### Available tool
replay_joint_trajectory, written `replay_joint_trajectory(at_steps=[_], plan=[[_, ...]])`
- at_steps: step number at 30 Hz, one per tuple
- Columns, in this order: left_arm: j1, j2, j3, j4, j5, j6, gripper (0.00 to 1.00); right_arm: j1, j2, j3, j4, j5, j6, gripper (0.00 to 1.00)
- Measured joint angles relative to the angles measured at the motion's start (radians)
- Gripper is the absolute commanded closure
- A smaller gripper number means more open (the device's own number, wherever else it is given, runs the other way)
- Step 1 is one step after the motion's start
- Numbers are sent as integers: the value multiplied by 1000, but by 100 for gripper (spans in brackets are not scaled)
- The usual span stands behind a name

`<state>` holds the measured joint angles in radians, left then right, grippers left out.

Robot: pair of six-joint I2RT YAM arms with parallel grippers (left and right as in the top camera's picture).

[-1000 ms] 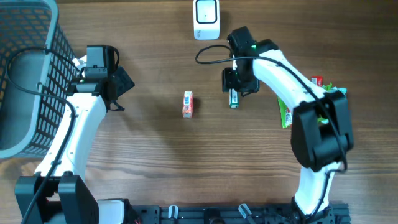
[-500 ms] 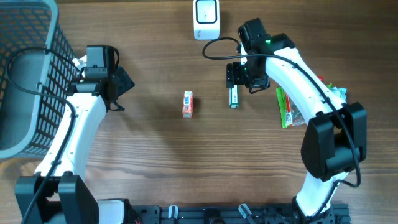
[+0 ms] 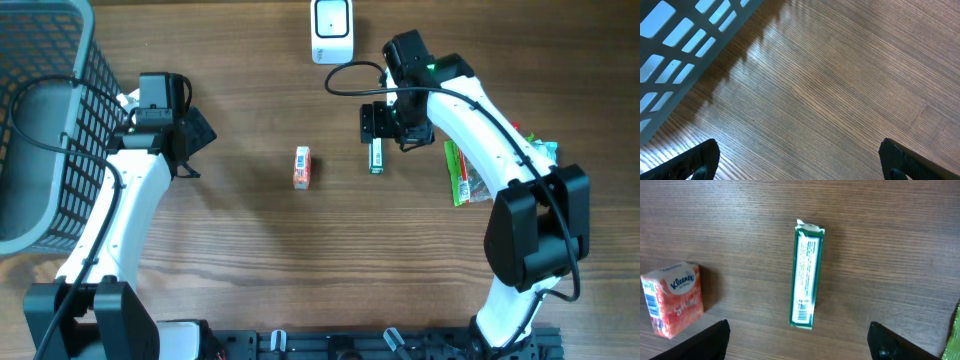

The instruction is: Scan the item barcode

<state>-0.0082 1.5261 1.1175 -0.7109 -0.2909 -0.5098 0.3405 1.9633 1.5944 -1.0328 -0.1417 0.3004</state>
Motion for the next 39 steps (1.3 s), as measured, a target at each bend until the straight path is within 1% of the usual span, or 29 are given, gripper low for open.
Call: replay_joint_trajectory(at_steps=[3, 6, 8, 12, 14, 16, 18, 23, 26, 27, 31, 37, 39], plan=[[0, 0, 0, 0, 0, 0, 0, 0, 0, 0, 0, 0, 0, 13], [0, 0, 0, 0, 0, 0, 0, 0, 0, 0, 0, 0, 0, 20], [0, 0, 0, 0, 0, 0, 0, 0, 0, 0, 0, -2, 1, 28], [0, 0, 0, 0, 0, 0, 0, 0, 0, 0, -15, -10, -8, 37], [0, 0, 0, 0, 0, 0, 0, 0, 0, 0, -35, -12, -14, 38], [0, 0, 0, 0, 0, 0, 0, 2, 0, -9, -8, -14, -16, 38], [0, 0, 0, 0, 0, 0, 0, 14, 0, -85, 113, -15, -19, 38], [0, 0, 0, 1, 0, 0, 0, 26, -2, -167, 231, -7, -19, 38], [0, 0, 0, 0, 0, 0, 0, 25, -2, -220, 294, -3, -19, 43], [0, 0, 0, 0, 0, 0, 0, 25, -2, -230, 302, -3, -19, 48], [0, 0, 0, 0, 0, 0, 0, 25, -2, -263, 293, -3, -14, 52], [0, 0, 0, 0, 0, 0, 0, 39, -2, -264, 260, 1, -6, 52], [0, 0, 0, 0, 0, 0, 0, 61, -2, -264, 238, 1, 19, 51]])
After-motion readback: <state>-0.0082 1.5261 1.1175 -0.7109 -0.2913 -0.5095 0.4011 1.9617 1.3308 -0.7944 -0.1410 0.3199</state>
